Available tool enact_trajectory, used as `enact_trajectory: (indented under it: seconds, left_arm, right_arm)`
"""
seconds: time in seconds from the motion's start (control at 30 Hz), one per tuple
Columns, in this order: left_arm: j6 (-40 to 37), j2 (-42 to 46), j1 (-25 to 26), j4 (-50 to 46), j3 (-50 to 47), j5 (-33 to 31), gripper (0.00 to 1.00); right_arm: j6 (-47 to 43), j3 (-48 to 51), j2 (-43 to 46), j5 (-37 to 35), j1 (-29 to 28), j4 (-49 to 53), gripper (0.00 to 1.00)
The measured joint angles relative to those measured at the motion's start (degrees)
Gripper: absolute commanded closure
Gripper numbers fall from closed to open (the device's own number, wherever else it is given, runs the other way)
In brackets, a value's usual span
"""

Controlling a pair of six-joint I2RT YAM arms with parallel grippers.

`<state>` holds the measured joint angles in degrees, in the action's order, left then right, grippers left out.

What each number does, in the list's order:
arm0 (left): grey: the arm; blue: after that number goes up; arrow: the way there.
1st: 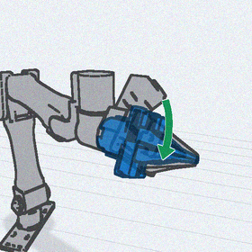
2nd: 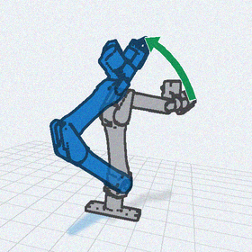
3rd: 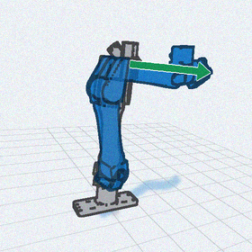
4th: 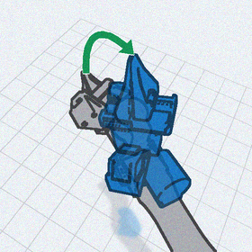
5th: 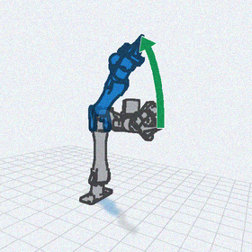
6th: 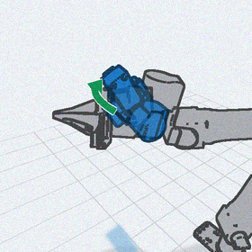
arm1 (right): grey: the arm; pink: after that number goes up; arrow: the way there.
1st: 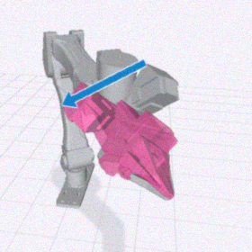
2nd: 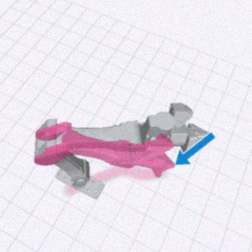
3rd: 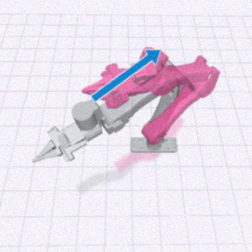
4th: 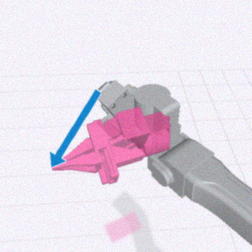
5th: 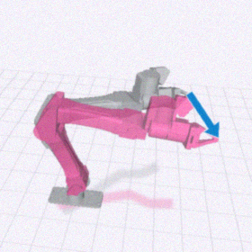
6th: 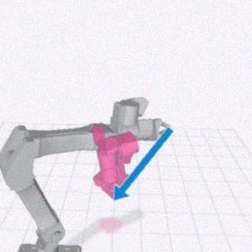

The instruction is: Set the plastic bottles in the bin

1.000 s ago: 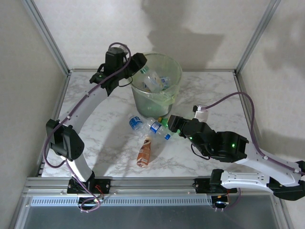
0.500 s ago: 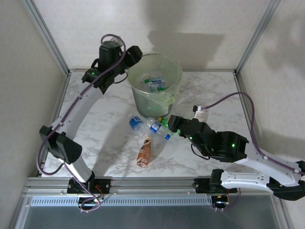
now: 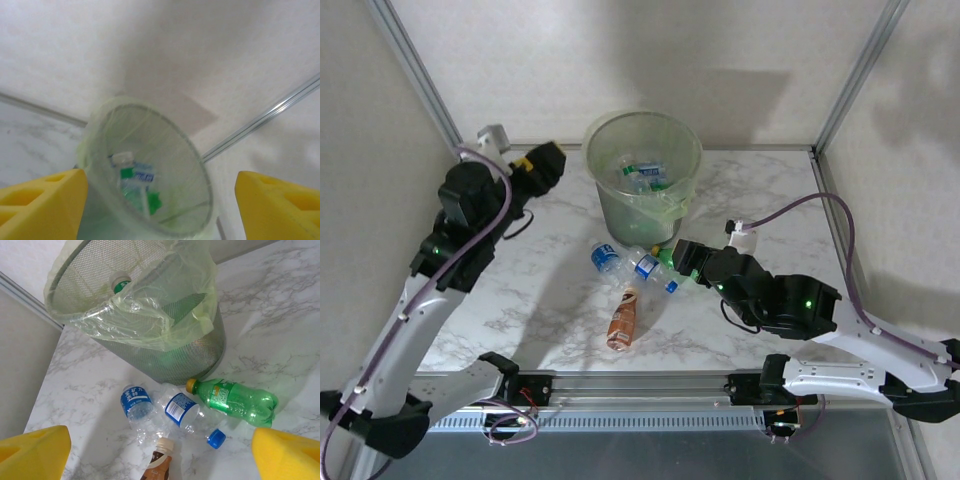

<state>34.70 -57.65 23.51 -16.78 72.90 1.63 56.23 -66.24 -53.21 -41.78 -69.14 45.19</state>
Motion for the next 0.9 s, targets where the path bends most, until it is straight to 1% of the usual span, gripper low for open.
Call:
enact_trajectory:
  seconds: [0.1, 0.2, 0.3, 0.37, 0.43, 0.6, 0.7, 0.8, 0.9]
  left_arm:
    - [1.29, 2.86, 0.0, -1.4, -7.21, 0.02, 0.25]
    - [2.73, 2.8, 0.02, -3.74, -12.33, 0.09, 0.28]
    - [2.99, 2.38, 0.57, -6.12, -16.0, 0.24, 0.28]
    - [2.89, 2.29, 2.16, -6.97, -17.92, 0.07, 0.26]
    - [2.71, 2.12, 5.22, -7.41, -19.63, -0.11, 0.24]
    - [2.58, -1.31, 16.24, -7.26, -24.2, -1.05, 0.17]
    - [3.02, -3.91, 21.99, -6.12, -27.8, -1.18, 0.12]
    - [3.78, -6.56, 27.91, -5.25, -30.25, -1.86, 0.11]
    - [4.31, -10.58, 32.72, -4.52, -30.77, -2.58, 0.1]
  right_arm:
    - [-0.11, 1.31, -0.94, 1.33, 0.24, -0.98, 0.06]
    - [-0.07, 2.32, -2.67, 2.45, 0.26, -1.57, 0.06]
    - [0.09, 3.26, -3.5, 2.99, 0.35, -2.1, 0.05]
    - [0.42, 3.61, -3.41, 3.02, 0.79, -2.1, 0.04]
    - [1.05, 3.72, -3.34, 3.21, 2.03, -1.9, 0.05]
    - [2.89, 4.26, -3.19, 4.55, 6.86, -0.46, 0.04]
    - [3.63, 5.18, -2.89, 5.79, 9.64, 0.07, 0.04]
    - [4.0, 6.58, -1.9, 7.17, 11.85, 0.13, 0.04]
    - [4.09, 7.74, -0.81, 8.55, 13.46, 0.13, 0.04]
